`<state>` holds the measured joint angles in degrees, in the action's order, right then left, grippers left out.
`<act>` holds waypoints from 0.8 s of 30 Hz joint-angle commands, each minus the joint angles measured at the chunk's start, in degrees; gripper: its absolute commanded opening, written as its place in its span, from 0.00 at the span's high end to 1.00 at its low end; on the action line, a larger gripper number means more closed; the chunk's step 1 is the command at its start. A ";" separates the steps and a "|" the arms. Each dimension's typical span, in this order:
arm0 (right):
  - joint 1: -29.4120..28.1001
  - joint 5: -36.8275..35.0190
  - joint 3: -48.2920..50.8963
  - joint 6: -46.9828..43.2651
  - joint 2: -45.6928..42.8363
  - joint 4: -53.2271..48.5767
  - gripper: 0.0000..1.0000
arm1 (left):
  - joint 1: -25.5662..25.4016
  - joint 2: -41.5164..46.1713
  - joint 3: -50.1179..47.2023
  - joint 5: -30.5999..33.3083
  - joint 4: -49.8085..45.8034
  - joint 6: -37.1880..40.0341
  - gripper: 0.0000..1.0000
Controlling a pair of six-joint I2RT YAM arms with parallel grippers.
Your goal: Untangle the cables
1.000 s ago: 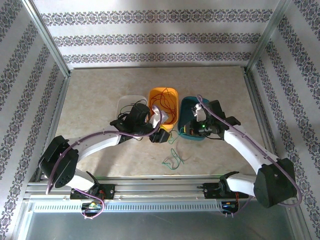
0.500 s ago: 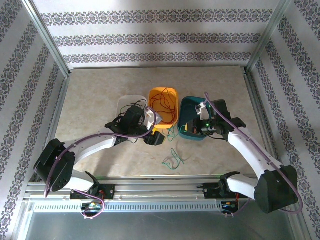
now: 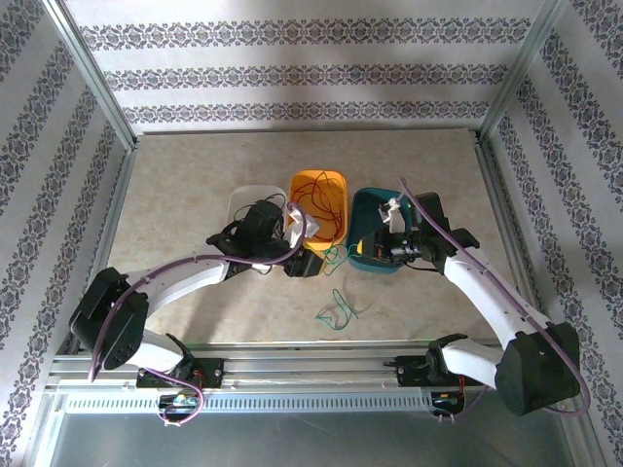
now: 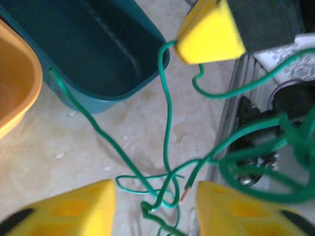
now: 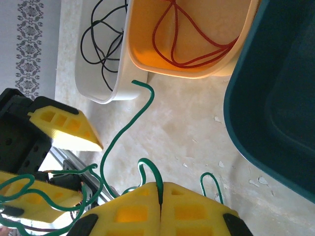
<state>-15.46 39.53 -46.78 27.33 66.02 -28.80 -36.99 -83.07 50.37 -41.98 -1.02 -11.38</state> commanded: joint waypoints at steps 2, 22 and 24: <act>0.46 1.17 -1.81 1.23 -0.88 0.76 1.00 | 0.77 -2.26 2.79 -3.40 1.58 -0.14 0.80; 5.86 -26.67 -6.26 -0.12 -12.06 -1.45 1.00 | 2.72 3.39 -6.74 4.75 -3.01 0.92 1.00; 6.42 -32.28 -6.97 -0.58 -13.12 -2.20 1.00 | 2.80 3.02 -7.57 5.61 -3.28 0.92 1.00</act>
<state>-10.46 20.03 -51.46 28.12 54.57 -30.04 -35.03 -80.90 44.66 -38.37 -1.26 -11.05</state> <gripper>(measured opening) 0.043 0.045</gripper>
